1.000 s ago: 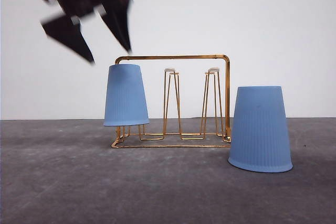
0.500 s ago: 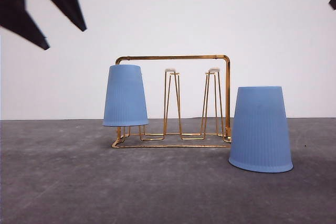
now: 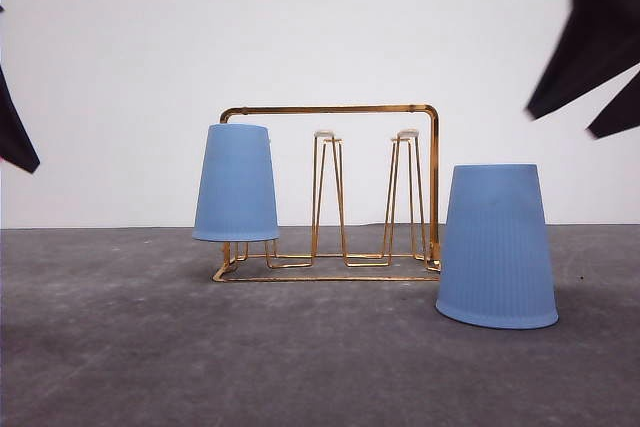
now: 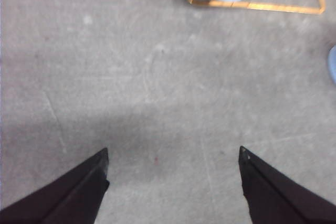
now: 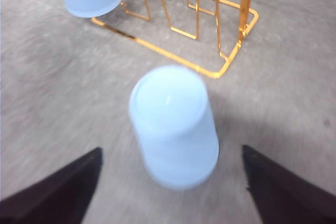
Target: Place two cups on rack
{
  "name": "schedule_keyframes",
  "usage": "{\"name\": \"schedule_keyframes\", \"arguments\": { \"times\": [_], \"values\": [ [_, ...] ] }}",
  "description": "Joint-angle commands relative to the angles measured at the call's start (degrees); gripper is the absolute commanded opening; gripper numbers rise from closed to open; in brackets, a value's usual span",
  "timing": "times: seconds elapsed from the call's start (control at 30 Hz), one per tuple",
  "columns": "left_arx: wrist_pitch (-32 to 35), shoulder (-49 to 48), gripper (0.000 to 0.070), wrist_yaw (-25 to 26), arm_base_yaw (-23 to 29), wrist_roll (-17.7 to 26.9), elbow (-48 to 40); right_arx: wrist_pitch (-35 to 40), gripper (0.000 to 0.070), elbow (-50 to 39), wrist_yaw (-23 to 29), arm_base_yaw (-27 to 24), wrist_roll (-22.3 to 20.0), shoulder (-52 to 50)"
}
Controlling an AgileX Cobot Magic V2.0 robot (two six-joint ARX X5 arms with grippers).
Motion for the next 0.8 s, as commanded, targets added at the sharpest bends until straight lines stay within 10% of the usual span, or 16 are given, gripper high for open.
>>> {"name": "schedule_keyframes", "arguments": {
  "times": [0.0, 0.37, 0.6, 0.77],
  "values": [
    [0.85, -0.09, 0.0458, -0.05, -0.22, -0.50, 0.74, 3.03, 0.0589, 0.55, -0.12, 0.37, 1.01, 3.08],
    [1.13, -0.69, 0.0458, -0.04, -0.22, -0.50, 0.74, 18.63, 0.0586, 0.55, -1.31, 3.91, 2.25, 21.74],
    [1.13, -0.69, 0.0458, -0.04, -0.22, -0.50, 0.74, 19.11, 0.0261, 0.67, 1.82, 4.43, 6.13, 24.06],
    [1.13, -0.69, 0.0458, -0.04, -0.23, -0.50, 0.74, 8.48, 0.0248, 5.29, 1.74, 4.38, 7.86, 19.68]
  ]
}}
